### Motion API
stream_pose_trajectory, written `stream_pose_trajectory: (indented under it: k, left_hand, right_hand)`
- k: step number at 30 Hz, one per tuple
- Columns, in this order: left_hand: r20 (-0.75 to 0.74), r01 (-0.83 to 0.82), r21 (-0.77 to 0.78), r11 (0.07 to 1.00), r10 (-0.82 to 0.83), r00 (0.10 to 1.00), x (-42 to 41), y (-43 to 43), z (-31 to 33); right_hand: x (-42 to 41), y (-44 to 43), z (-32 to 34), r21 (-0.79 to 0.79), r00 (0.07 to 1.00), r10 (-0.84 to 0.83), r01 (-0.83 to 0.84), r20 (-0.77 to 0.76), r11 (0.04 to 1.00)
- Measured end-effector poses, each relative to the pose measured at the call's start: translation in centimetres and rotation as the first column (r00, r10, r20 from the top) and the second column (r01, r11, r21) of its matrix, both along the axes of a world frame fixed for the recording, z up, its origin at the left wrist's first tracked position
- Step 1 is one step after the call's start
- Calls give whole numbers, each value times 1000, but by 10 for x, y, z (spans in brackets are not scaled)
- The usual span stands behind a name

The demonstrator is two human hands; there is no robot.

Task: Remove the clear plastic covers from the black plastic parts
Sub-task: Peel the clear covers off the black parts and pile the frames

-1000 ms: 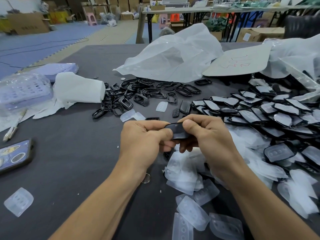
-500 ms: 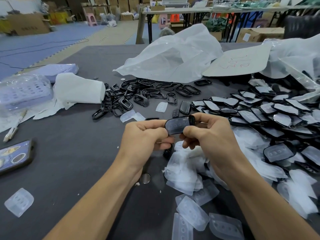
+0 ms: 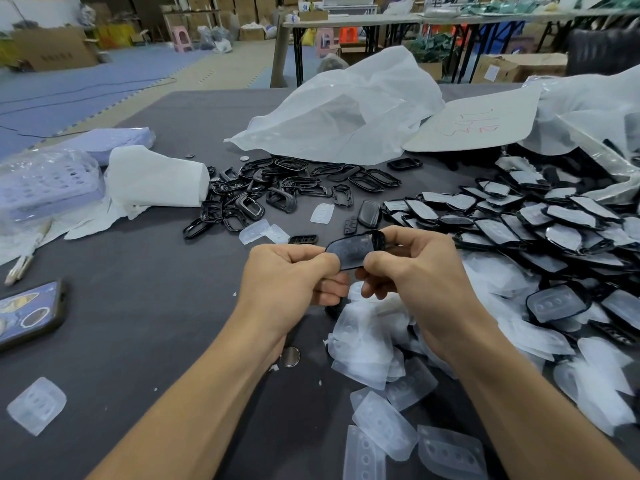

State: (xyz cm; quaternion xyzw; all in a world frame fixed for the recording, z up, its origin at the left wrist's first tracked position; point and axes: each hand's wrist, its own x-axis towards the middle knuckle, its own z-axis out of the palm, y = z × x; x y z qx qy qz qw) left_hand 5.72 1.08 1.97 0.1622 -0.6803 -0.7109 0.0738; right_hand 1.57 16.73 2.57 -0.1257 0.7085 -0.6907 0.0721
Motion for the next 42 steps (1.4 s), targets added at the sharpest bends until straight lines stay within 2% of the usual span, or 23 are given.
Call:
stream_pose_trajectory:
  k: [10,11,13,16,18,23,25,27,29,30,31,33,35,37,39,42]
  left_hand:
    - [-26,-74,4,997,74,997,-3,2,-3]
    - [-30,-78,5,997,78,996,-3,2,-4]
    - [-34,-85,8,996,86,996,-4,2,-4]
    - [-24,-68,22,997,68,997,-3,1,-3]
    - [-7,-32,33,999,32,999,-3,1,-4]
    - [-9,2,11,1000,-2,1000,-6,2,-9]
    - [-26,0,10,1000,0,1000,-7,3,-12]
    - [-35,-17,-9,1000,16,999,-8,2,-14]
    - [-43,-45,-61,997,42,998,-9,0,-15]
    - [-50,-69,-93,993,64,997,-10,-1,-16]
    - [-60,-102,-135,986,94,994,-11,-2,-17]
    - [-107,-202,-327,923,176,979,-14,-6,-19]
    - [-171,-291,-580,761,236,957,-18,-11,-17]
    - [-213,-338,-698,631,268,940,-27,-16,-14]
    - [-257,-350,-744,569,239,936,-43,-21,-16]
    - [-282,-299,-845,443,105,954,-82,-23,-17]
  right_hand:
    - [-1,0,-2,18,999,-41,41,26,999]
    - [0,0,-3,48,998,-61,61,-4,997]
    - [1,2,-3,211,982,-107,139,-156,968]
    - [4,2,0,379,929,-28,178,-369,908]
    - [4,3,0,391,914,-24,197,-404,899]
    - [-4,14,3,478,929,21,171,-370,861]
    - [-13,29,7,504,922,-36,243,-386,829]
    - [-24,50,12,478,870,-248,450,-427,754]
    - [-30,67,17,496,737,-479,675,-477,546]
    - [-29,68,17,506,683,-524,730,-509,460]
    - [-26,64,16,505,662,-519,749,-541,429]
    - [-19,46,9,515,700,-395,710,-596,480]
    - [-12,24,0,564,772,-229,601,-593,566]
    - [-11,9,-9,634,841,-91,468,-533,615]
    - [-15,1,-18,715,891,11,357,-454,601]
    - [-24,0,-31,817,914,117,284,-389,503]
